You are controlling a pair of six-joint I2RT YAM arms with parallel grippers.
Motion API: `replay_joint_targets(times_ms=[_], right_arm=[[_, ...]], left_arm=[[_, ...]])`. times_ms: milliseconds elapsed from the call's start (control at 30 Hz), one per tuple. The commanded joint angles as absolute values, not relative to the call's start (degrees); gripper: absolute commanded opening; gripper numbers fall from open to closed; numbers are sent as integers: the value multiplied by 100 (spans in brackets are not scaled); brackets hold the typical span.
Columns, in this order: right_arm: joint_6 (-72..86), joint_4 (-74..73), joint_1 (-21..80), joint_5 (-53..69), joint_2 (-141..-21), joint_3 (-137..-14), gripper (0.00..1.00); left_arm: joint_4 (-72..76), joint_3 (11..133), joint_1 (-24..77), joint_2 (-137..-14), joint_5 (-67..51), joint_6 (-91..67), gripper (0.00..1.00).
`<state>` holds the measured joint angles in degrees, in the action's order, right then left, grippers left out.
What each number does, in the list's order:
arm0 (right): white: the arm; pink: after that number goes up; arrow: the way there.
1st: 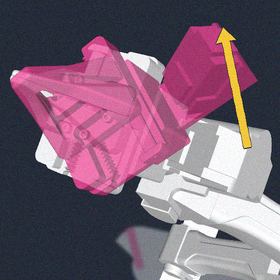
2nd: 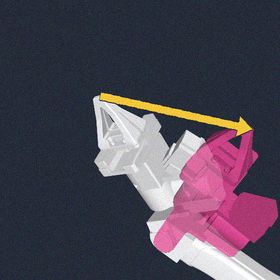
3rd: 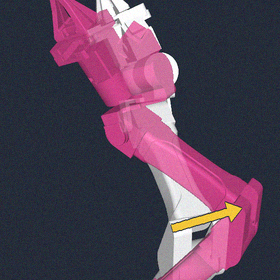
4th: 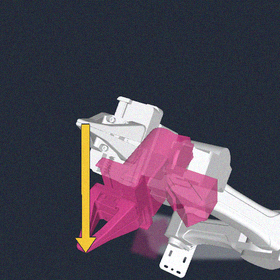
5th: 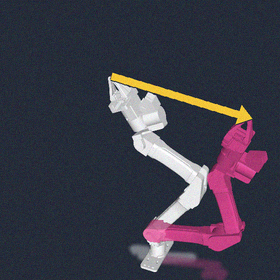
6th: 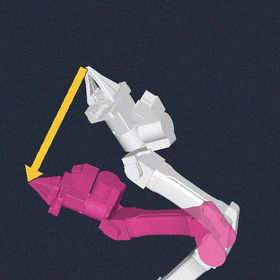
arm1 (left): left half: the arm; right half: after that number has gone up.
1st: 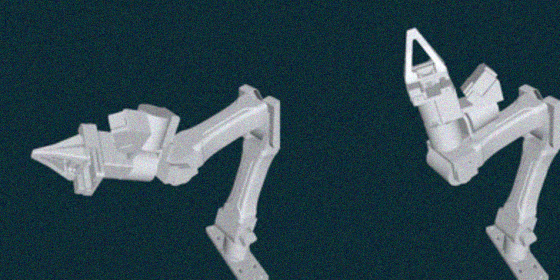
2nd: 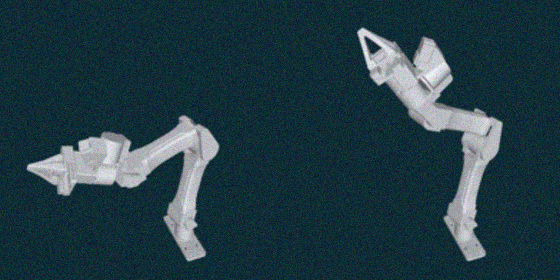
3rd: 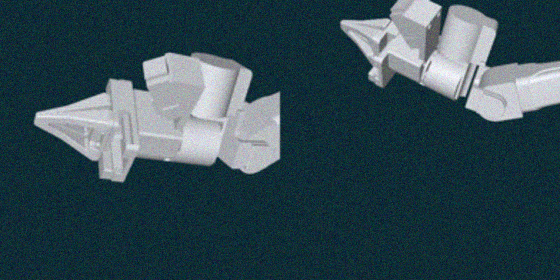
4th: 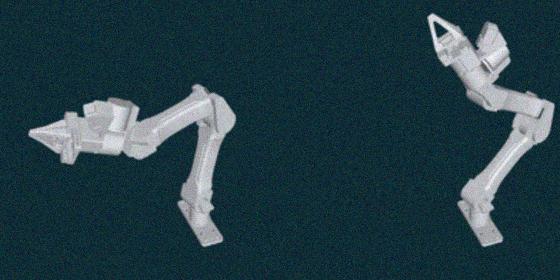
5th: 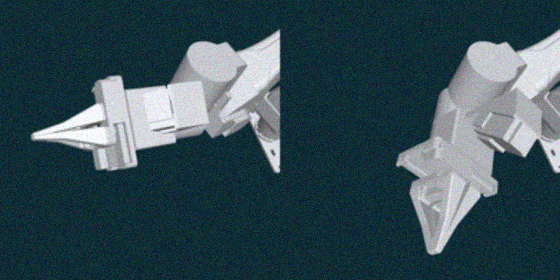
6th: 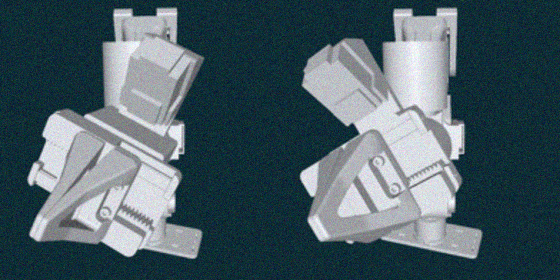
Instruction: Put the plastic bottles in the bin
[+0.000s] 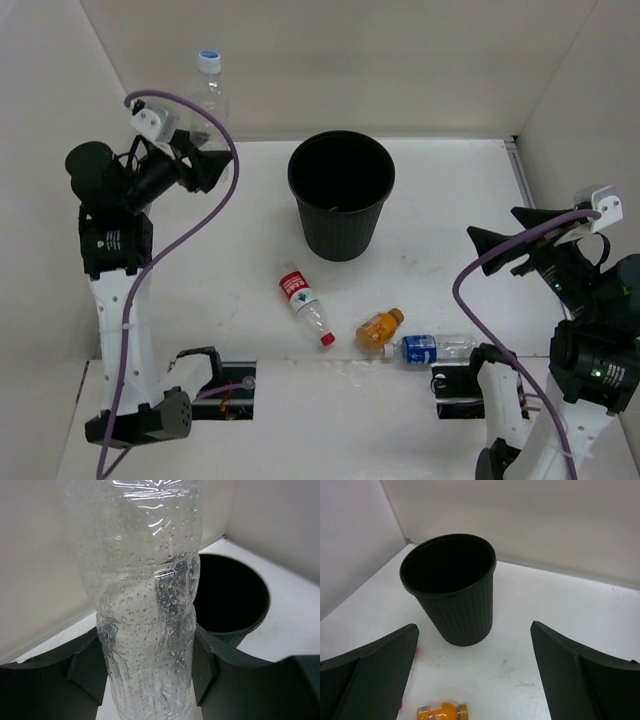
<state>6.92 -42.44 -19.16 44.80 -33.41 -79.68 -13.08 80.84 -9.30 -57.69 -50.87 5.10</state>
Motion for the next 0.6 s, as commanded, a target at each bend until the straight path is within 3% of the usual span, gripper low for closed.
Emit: replay_joint_targets(times_ms=[0, 367, 567], right_arm=[[721, -3850, -2026, 4465, -3138, -7814, 100], [905, -3815, -2052, 4272, -2655, -7295, 100], [949, -3762, -2052, 4219, -2479, -7268, 100]], left_arm=[[-317, 8603, -454, -6046, -5081, -781, 7], [8, 9492, 1347, -7329, -4703, -1098, 7], [281, 9265, 2069, -7980, -4623, -1020, 7]])
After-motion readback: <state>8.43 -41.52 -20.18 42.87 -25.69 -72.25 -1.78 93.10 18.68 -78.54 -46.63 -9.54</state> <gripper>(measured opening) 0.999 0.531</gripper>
